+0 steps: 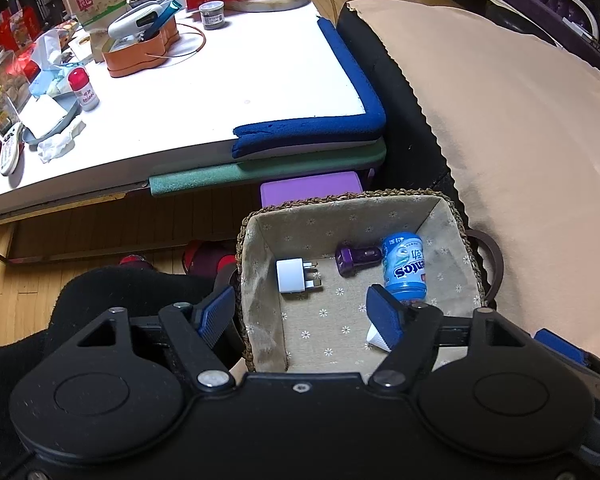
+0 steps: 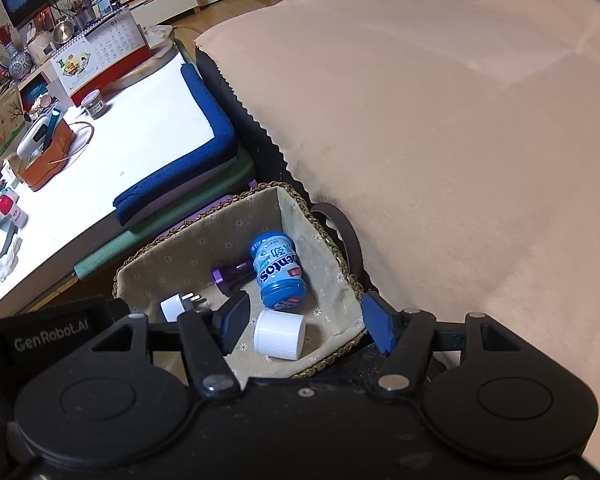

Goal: Organize rigid objects
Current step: 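Carry the charger and cup to the basket and release both inside, then withdraw both open tools from the basket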

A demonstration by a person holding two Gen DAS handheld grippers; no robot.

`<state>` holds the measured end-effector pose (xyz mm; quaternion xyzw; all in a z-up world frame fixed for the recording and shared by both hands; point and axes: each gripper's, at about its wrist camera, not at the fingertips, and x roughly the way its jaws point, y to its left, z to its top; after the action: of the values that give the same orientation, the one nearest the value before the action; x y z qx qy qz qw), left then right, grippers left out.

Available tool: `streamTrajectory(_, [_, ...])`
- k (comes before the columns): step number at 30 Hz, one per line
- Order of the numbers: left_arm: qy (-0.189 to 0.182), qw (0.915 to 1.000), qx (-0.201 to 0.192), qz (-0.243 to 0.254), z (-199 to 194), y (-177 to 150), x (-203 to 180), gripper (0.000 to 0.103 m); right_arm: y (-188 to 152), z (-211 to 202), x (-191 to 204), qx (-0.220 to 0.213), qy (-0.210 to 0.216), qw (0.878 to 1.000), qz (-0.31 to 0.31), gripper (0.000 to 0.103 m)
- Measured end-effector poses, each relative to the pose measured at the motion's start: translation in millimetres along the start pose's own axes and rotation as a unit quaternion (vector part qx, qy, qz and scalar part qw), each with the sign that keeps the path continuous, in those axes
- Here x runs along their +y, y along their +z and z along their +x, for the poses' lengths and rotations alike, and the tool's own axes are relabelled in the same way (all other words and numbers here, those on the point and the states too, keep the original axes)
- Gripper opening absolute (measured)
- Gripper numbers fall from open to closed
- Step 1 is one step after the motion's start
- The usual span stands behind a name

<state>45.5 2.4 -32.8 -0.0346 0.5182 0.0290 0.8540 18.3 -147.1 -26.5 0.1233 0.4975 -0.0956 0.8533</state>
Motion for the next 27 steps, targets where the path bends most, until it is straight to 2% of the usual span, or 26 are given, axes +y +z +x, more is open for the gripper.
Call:
streamTrajectory(5, [0.000,1.0000,-0.003,0.000,-2,-1,0,0.073,-1,-1,-2,0.000,0.000,1.000,-0.001,0.065])
streamTrajectory(20, [-0.003,1.0000,-0.005,0.005,-3,-2,0,0.074,-4,-2,-8,0.003,-0.001,1.000,0.001,0.068])
streamTrajectory(27, [-0.010,0.9996,-0.010,0.026,-6,-5,-7,0.074,-6,-3,-14,0.003,-0.006,1.000,0.007,0.071])
